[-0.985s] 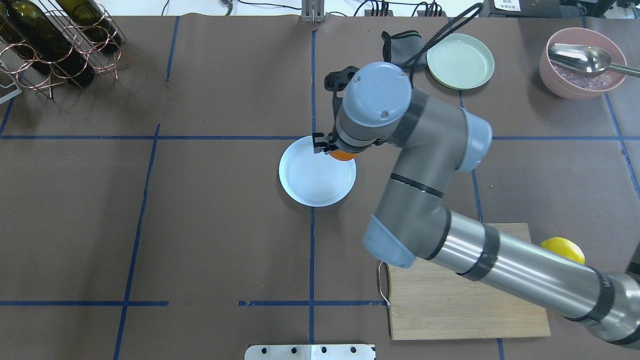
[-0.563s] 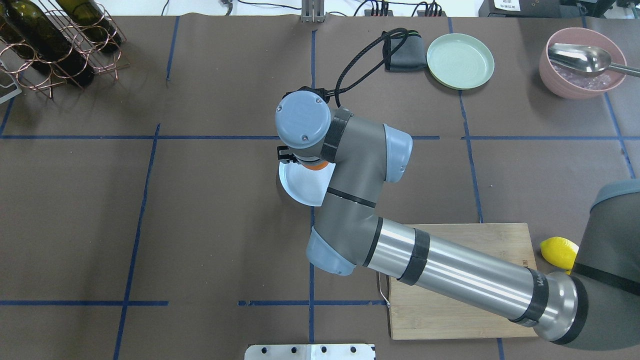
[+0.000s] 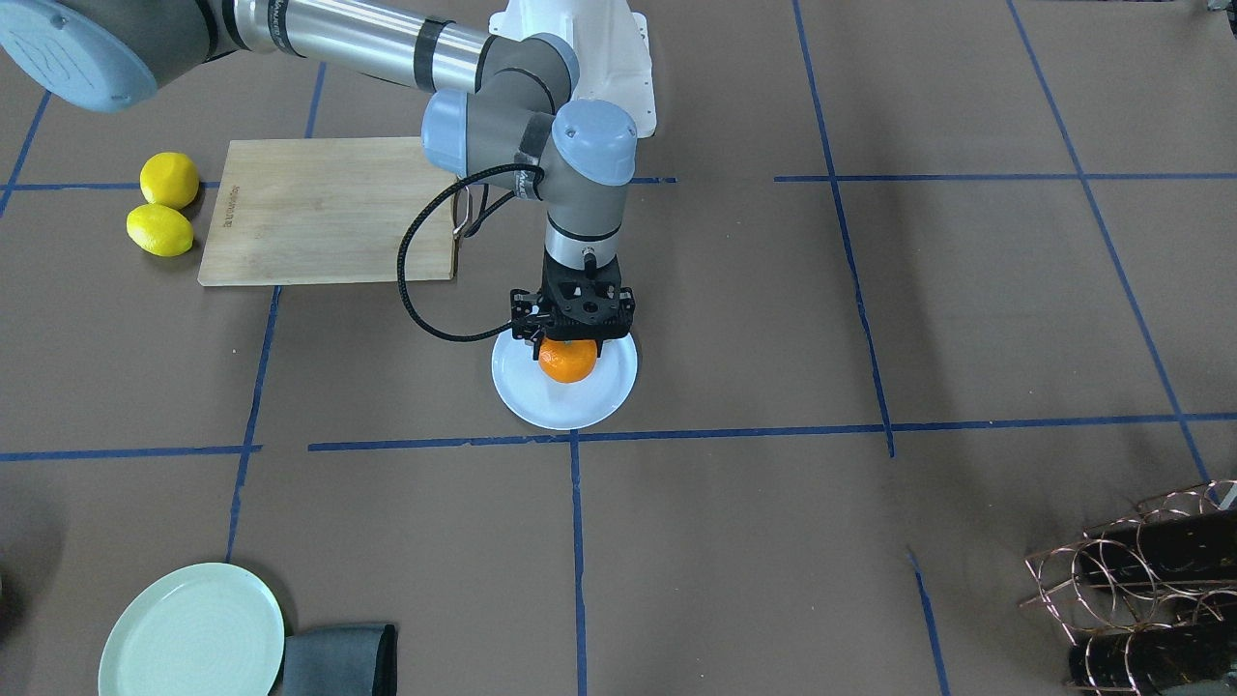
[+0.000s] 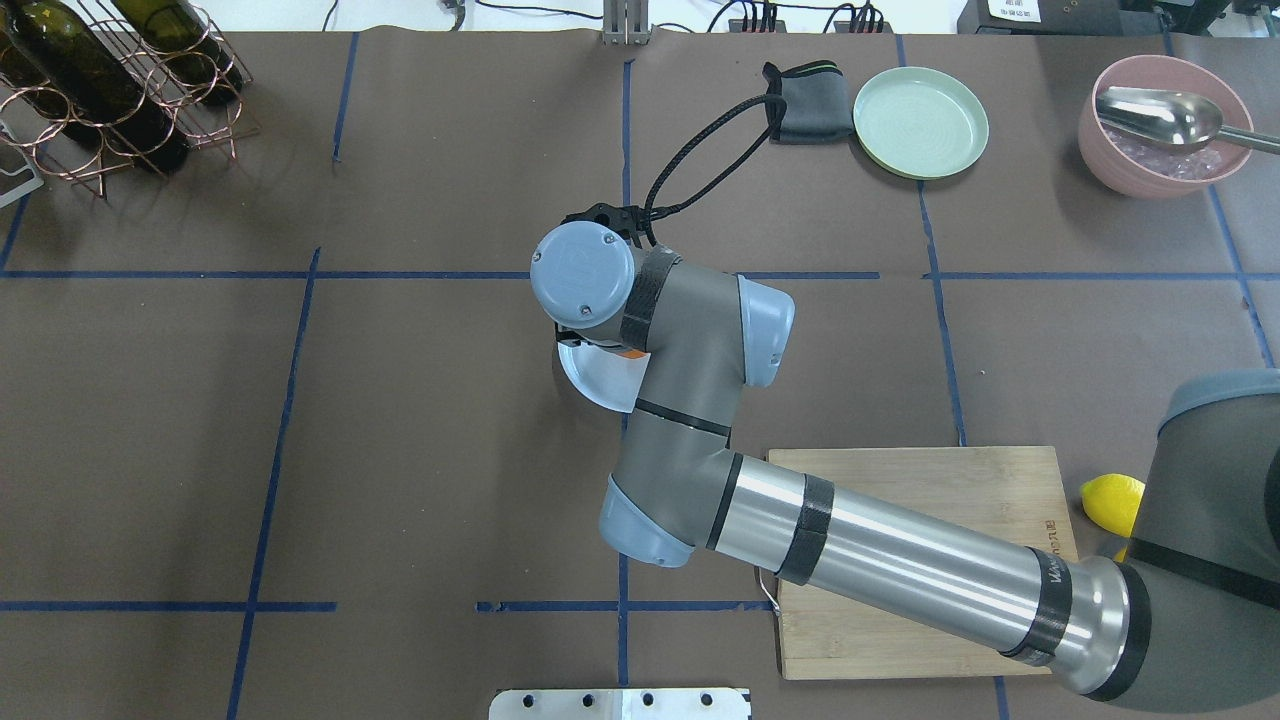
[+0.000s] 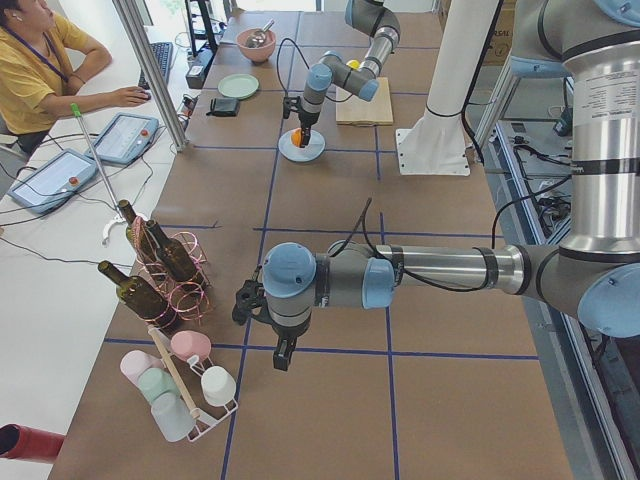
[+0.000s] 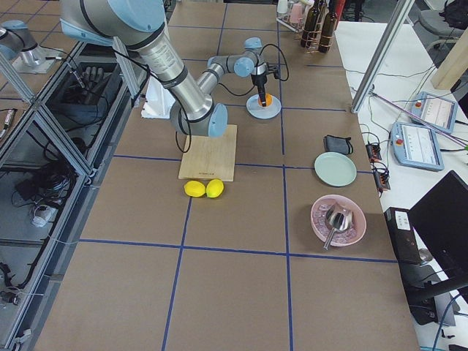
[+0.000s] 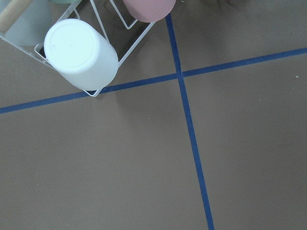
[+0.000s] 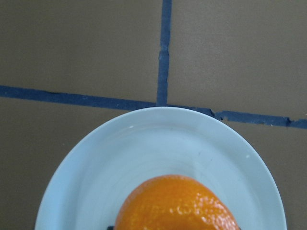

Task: Pick orange to plate

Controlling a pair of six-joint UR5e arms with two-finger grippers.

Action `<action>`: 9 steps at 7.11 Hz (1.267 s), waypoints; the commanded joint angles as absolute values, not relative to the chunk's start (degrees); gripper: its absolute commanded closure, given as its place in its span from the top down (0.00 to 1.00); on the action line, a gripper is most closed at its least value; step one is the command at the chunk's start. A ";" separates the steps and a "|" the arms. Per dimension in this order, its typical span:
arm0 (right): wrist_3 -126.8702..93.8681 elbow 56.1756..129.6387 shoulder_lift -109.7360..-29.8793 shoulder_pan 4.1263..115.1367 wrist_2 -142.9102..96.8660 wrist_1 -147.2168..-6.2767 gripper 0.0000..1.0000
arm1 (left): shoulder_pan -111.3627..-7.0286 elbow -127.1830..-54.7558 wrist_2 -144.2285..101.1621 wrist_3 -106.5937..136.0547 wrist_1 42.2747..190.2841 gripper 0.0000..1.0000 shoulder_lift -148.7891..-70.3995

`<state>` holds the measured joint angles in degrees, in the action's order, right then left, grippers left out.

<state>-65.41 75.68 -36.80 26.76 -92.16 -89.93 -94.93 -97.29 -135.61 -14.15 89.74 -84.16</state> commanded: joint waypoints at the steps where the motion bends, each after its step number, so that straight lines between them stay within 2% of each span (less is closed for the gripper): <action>1: -66.53 75.15 -36.83 26.81 -92.11 -89.83 0.85 | -94.92 -97.29 -135.62 -14.15 89.74 1.00 -84.29; 2: -66.53 75.15 -36.83 26.81 -92.20 -89.91 1.00 | -94.92 -97.38 -135.62 -14.15 89.74 1.00 -84.29; 4: -65.83 76.71 -36.65 27.50 -93.07 -86.77 1.00 | -94.92 -97.38 -135.62 -14.15 89.74 1.00 -84.29; 5: -65.13 79.95 -37.00 30.73 -96.99 -87.27 1.00 | -95.01 -97.38 -135.62 -14.32 89.82 1.00 -84.20; 8: -40.70 95.31 -46.19 48.01 -114.63 -97.70 1.00 | -95.10 -98.09 -135.18 -14.07 89.74 1.00 -84.19; 9: -31.21 97.45 -50.15 54.86 -120.70 -98.17 1.00 | -95.01 -98.09 -135.52 -13.71 89.30 1.00 -84.20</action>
